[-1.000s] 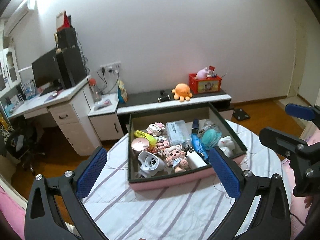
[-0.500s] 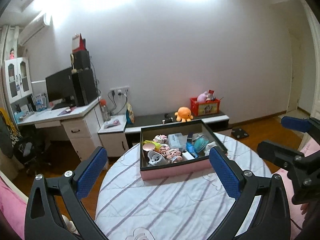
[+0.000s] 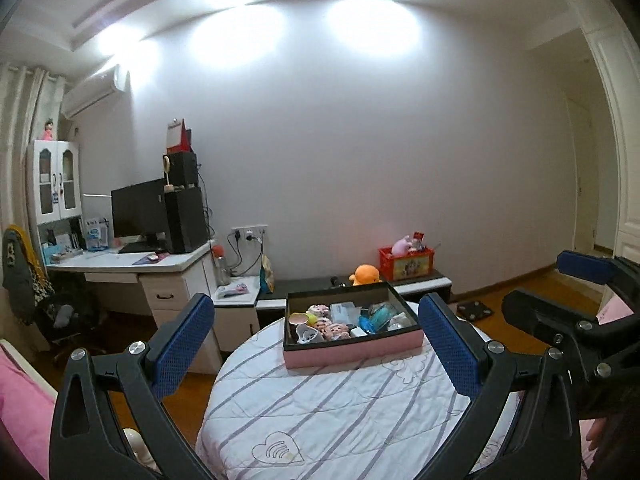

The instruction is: Organize rigid objects

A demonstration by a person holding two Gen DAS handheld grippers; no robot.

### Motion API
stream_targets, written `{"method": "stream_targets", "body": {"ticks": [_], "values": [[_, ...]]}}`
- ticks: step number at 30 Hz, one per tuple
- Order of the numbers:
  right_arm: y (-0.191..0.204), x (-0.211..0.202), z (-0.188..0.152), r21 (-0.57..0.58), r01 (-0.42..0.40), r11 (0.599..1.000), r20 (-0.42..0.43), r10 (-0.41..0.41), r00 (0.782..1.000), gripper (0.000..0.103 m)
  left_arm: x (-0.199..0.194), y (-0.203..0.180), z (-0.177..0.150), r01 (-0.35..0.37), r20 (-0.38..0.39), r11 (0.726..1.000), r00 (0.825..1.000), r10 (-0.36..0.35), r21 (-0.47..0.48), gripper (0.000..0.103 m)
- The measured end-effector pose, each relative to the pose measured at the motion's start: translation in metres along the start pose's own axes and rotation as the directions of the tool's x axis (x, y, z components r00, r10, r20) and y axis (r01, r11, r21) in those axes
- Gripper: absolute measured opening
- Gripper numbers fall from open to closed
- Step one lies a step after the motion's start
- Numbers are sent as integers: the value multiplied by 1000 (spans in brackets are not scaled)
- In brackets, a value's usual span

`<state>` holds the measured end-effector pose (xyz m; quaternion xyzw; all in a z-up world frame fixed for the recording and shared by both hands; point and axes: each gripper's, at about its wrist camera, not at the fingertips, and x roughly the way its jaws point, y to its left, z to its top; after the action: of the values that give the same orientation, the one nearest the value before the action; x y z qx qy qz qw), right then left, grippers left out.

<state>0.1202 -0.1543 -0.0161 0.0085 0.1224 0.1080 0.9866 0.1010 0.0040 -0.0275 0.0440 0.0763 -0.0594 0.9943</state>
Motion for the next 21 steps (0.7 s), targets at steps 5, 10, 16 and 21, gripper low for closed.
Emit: {"method": "stream_targets", "body": {"ticks": [5,10,16,21], "values": [[11,-18,-1,-42,53,998,48,-51,998,103,-13,1,4,-5,23,1000,1000,5,9,103],[16,-26,5,-66,94,993,89,-88,992,103,-19,3,10,-14,43,1000,999,14,1,103],[11,-20,14,-55,75,996,102,-70,992,103,-11,5,23,-16,58,1000,998,17,-14,103],[7,-13,23,-51,74,996,106,-68,992,103,4,5,31,-16,52,1000,999,17,-12,103]]}}
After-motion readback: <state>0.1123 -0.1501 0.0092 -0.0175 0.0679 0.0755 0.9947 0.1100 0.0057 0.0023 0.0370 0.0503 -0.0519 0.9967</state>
